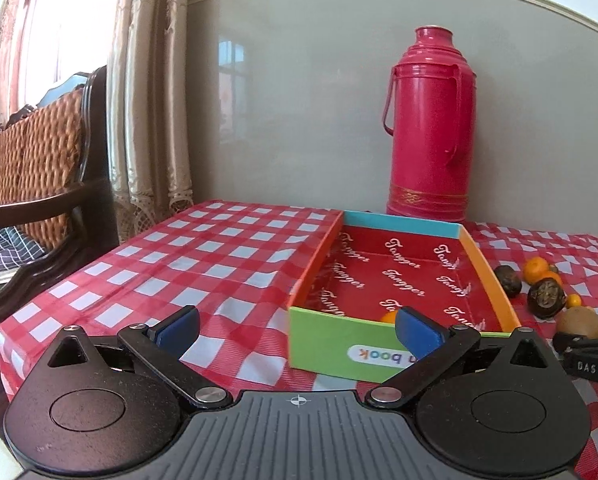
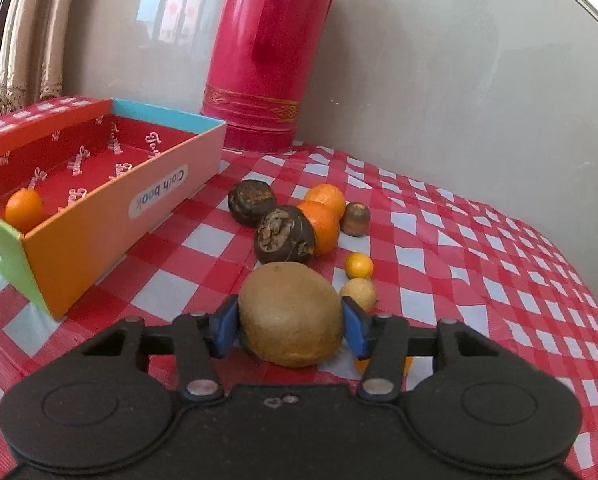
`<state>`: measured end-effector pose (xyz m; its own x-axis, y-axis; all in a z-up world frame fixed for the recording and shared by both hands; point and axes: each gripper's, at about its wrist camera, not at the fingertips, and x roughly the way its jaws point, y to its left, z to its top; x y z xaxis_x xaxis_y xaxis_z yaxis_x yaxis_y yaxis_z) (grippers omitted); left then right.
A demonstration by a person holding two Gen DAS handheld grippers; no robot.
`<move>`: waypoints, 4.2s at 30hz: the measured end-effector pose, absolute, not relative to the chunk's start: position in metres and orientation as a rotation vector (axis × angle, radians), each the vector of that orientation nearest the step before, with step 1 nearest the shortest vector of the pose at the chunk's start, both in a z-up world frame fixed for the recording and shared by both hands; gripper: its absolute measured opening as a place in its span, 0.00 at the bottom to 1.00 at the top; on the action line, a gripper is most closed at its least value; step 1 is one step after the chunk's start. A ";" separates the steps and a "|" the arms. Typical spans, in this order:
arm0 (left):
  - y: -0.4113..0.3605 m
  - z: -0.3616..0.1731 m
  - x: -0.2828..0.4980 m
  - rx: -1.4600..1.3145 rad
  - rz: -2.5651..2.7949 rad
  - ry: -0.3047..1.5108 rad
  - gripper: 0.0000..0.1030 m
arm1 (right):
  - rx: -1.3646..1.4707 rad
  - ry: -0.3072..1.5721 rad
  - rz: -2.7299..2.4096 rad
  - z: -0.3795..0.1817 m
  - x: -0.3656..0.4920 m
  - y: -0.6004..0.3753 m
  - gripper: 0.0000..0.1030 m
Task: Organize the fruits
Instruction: 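Carry the kiwi into the box and open the right tool, then move the left tool to the larger orange and grasp it, then carry the orange into the box and open the left tool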
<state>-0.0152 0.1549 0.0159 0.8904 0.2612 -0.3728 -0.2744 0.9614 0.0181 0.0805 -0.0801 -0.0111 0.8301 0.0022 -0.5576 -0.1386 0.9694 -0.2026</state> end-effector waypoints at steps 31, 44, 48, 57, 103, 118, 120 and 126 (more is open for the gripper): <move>0.206 0.008 -0.034 -0.095 0.357 0.398 1.00 | -0.132 0.248 0.203 0.031 0.039 -0.011 0.95; 0.126 0.017 -0.015 -0.049 0.207 0.376 1.00 | -0.083 0.308 0.032 0.025 0.044 -0.102 0.95; 0.104 0.018 -0.013 -0.032 0.168 0.375 1.00 | -0.024 0.312 -0.011 0.026 0.042 -0.129 0.95; 0.064 0.018 -0.003 -0.007 0.111 0.381 1.00 | 0.024 0.318 -0.092 0.026 0.032 -0.182 0.95; -0.116 -0.021 0.059 0.044 -0.171 0.538 0.51 | 0.068 0.406 -0.373 0.000 0.012 -0.317 0.95; -0.112 -0.019 0.057 0.058 -0.174 0.532 0.32 | 0.088 0.415 -0.379 -0.001 0.013 -0.320 0.95; -0.106 -0.016 0.054 0.055 -0.170 0.517 0.32 | 0.090 0.412 -0.365 0.001 0.015 -0.314 0.95; -0.080 -0.003 0.043 0.061 -0.134 0.454 0.32 | 0.072 0.407 -0.314 0.006 0.022 -0.286 0.95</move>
<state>0.0435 -0.0799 -0.0035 0.8901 -0.1151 -0.4411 0.1422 0.9894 0.0287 0.0222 -0.2858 0.0061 0.8709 -0.2857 -0.3999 0.3145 0.9492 0.0068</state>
